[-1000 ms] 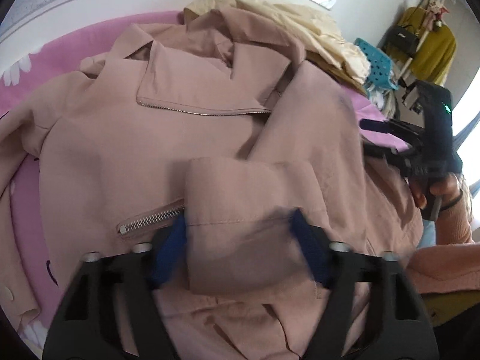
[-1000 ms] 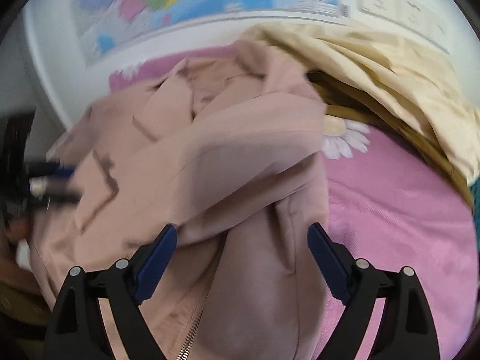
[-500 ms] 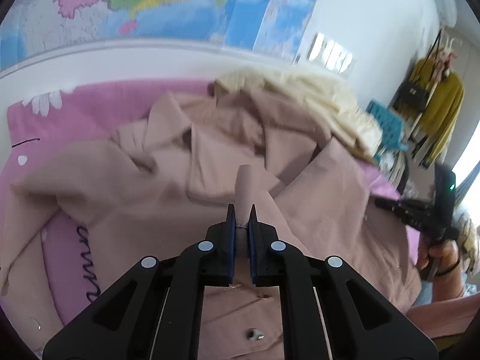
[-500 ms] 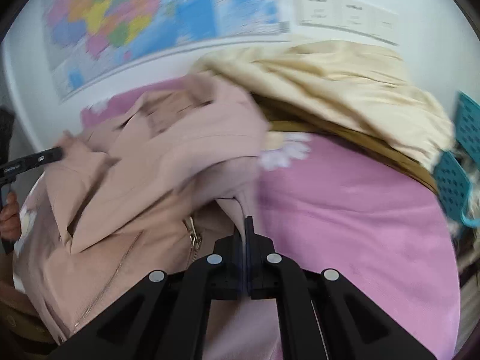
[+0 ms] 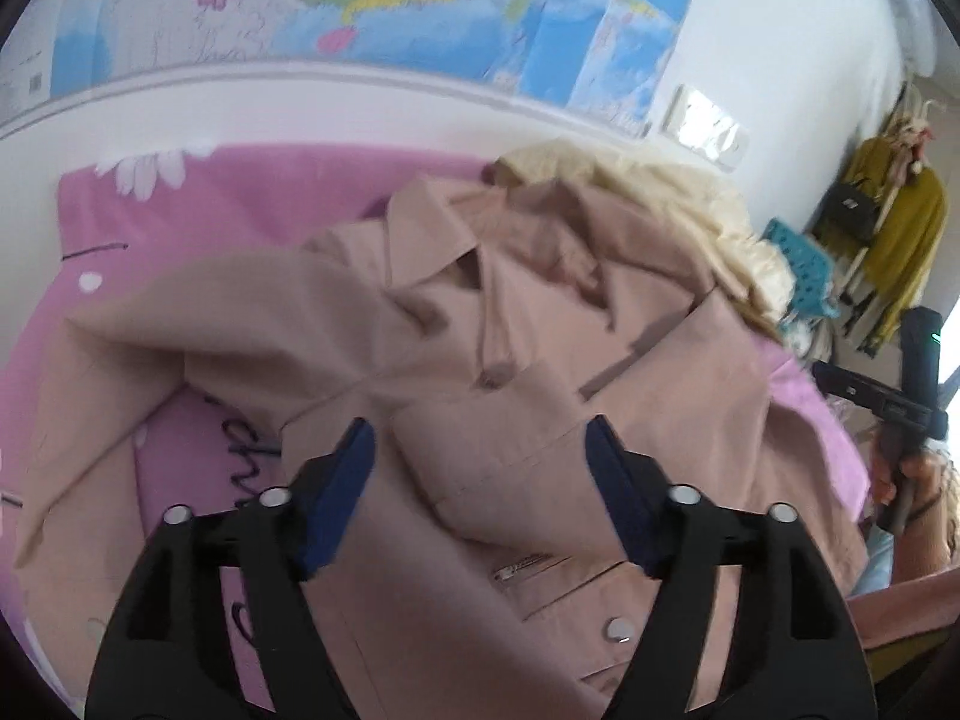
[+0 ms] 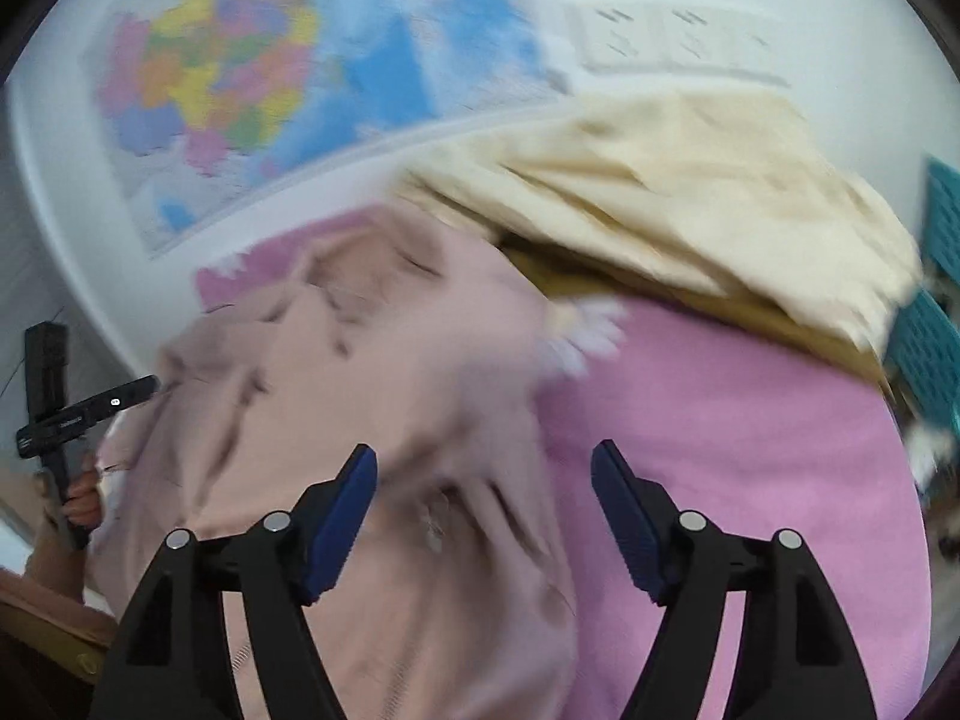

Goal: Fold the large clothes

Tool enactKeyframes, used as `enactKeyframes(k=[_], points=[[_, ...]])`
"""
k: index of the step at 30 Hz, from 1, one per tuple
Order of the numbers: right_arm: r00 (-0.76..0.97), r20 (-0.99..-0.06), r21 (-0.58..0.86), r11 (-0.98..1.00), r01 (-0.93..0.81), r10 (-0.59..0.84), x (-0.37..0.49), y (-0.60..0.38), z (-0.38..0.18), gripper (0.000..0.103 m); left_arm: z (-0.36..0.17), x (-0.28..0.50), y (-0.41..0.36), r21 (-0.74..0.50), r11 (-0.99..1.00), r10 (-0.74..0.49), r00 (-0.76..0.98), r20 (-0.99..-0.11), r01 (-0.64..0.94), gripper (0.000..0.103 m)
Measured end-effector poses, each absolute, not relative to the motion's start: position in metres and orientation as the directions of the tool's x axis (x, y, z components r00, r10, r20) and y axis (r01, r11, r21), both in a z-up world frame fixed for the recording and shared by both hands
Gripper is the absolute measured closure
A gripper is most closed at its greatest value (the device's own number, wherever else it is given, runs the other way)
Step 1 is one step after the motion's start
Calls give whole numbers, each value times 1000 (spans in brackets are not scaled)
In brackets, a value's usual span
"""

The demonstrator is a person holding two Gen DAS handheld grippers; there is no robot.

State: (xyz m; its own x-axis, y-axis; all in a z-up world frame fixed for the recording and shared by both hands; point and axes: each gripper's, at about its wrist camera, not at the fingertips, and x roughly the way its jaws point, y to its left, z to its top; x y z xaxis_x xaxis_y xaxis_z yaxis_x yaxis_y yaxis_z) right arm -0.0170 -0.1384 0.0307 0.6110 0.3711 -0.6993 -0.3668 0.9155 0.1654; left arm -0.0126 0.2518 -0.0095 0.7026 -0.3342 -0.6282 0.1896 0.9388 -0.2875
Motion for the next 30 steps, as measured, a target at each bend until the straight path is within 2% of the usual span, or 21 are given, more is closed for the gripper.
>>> enactKeyframes(k=[5,6,7,8,9,10,11,12,13,14,16,20,22,24,25,30], points=[[498,-775,182,892,-415,390,28,-114,4,29,-12,3,229,-260,932,-363,655,-663,252,21],[485,-786,187,895,-404,383,35,-111,-3,33,-16,7,223,-256,932,-363,634,-683,258,21],[473,-798,187,901,-393,372,41,-107,-10,45,-23,13,215,-239,936,-349,605,-716,258,21],[463,-803,195,900,-390,375,43,-106,-13,53,-29,17,207,-214,940,-333,584,-740,264,23],[460,-803,203,900,-387,379,46,-106,-16,72,-32,20,201,-196,943,-321,576,-752,269,27],[460,-797,213,895,-392,391,48,-105,-15,84,-36,23,194,-172,944,-308,570,-762,280,41],[470,-788,217,893,-394,398,48,-107,-13,89,-38,25,189,-165,942,-310,563,-766,293,62],[484,-777,220,893,-392,404,47,-108,-9,93,-40,29,186,-170,940,-313,554,-772,295,73],[495,-768,220,894,-391,405,46,-108,-4,95,-42,32,185,-168,942,-308,548,-777,291,98],[507,-761,219,896,-386,404,45,-108,0,96,-42,34,185,-163,944,-301,551,-778,287,102],[526,-736,240,891,-386,426,45,-110,11,97,-32,35,189,-151,951,-290,604,-743,270,102],[538,-675,384,863,-327,505,63,-123,28,97,-4,23,207,-240,925,-378,660,-650,293,102],[548,-661,401,858,-319,513,71,-122,33,97,5,15,210,-191,937,-346,697,-629,293,102],[537,-677,389,864,-320,503,79,-115,33,96,7,17,206,-162,938,-335,690,-642,305,65],[527,-686,375,865,-334,501,81,-110,32,94,4,22,204,-166,934,-344,662,-666,317,28],[516,-699,365,868,-337,495,80,-107,31,88,-21,45,175,-100,895,-353,553,-755,435,27]])
